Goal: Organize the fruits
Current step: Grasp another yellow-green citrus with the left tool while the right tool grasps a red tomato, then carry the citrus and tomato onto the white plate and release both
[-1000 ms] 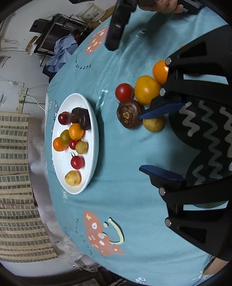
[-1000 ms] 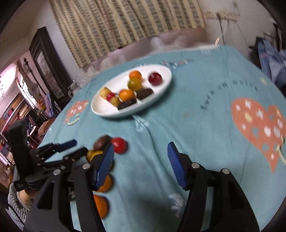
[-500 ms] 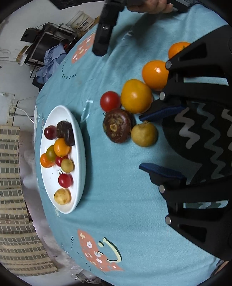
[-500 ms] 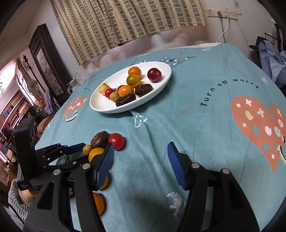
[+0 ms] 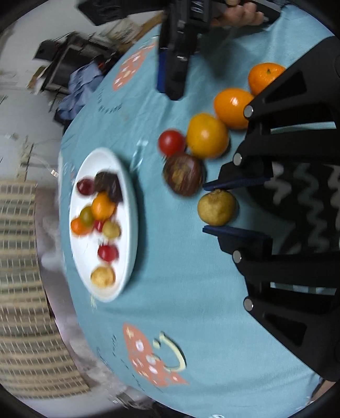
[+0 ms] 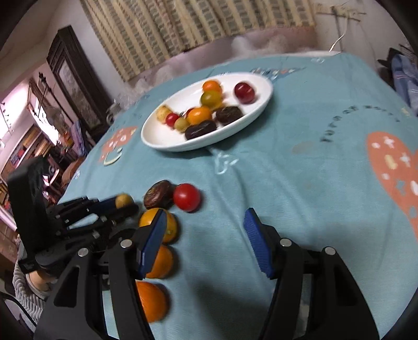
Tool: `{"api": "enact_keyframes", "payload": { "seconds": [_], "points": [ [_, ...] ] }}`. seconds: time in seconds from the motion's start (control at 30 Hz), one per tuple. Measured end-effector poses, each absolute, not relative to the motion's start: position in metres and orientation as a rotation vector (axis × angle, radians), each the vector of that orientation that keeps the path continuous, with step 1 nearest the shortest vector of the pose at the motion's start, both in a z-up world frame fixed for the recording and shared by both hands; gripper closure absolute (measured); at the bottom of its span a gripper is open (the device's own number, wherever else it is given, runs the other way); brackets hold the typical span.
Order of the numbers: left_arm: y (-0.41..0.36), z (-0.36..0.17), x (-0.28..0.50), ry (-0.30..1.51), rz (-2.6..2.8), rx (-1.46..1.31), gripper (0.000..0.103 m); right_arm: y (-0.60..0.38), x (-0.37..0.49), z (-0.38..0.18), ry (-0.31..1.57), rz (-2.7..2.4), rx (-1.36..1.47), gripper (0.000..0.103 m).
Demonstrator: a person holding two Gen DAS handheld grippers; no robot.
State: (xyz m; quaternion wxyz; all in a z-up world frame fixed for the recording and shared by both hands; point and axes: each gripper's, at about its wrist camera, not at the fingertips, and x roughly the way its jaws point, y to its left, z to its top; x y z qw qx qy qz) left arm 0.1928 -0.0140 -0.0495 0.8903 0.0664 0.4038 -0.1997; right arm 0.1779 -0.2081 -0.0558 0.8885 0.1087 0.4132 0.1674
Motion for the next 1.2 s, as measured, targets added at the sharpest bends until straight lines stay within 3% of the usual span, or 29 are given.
{"api": "enact_keyframes", "payload": {
  "seconds": [0.1, 0.2, 0.4, 0.53, 0.83, 1.13, 1.2],
  "points": [
    [0.005, -0.047, 0.199, 0.842, -0.385, 0.079, 0.076, -0.192, 0.193, -0.055, 0.896, 0.359, 0.195, 0.047],
    [0.013, -0.047, 0.203, 0.854, -0.373, 0.048, 0.076, -0.181, 0.207, -0.059, 0.934, 0.374, 0.202, 0.06],
    [0.006, -0.049, 0.203, 0.864, -0.394, 0.057, 0.076, -0.175, 0.217, -0.07, 0.95, 0.382, 0.237, 0.062],
    [0.004, -0.057, 0.207, 0.892, -0.394, 0.066, 0.076, -0.185, 0.22, -0.078, 0.957, 0.408, 0.315, 0.074],
    [0.002, -0.047, 0.211, 0.86, -0.393, 0.041, 0.076, -0.212, 0.203, -0.039, 0.803, 0.348, 0.32, 0.074],
    [-0.027, -0.001, 0.282, 0.763, -0.34, 0.037, 0.076, -0.209, 0.269, -0.009, 0.734, 0.241, 0.242, 0.074],
    [-0.028, -0.006, 0.296, 0.773, -0.328, 0.015, 0.063, -0.197, 0.287, -0.016, 0.748, 0.248, 0.199, 0.074]
  ]
}}
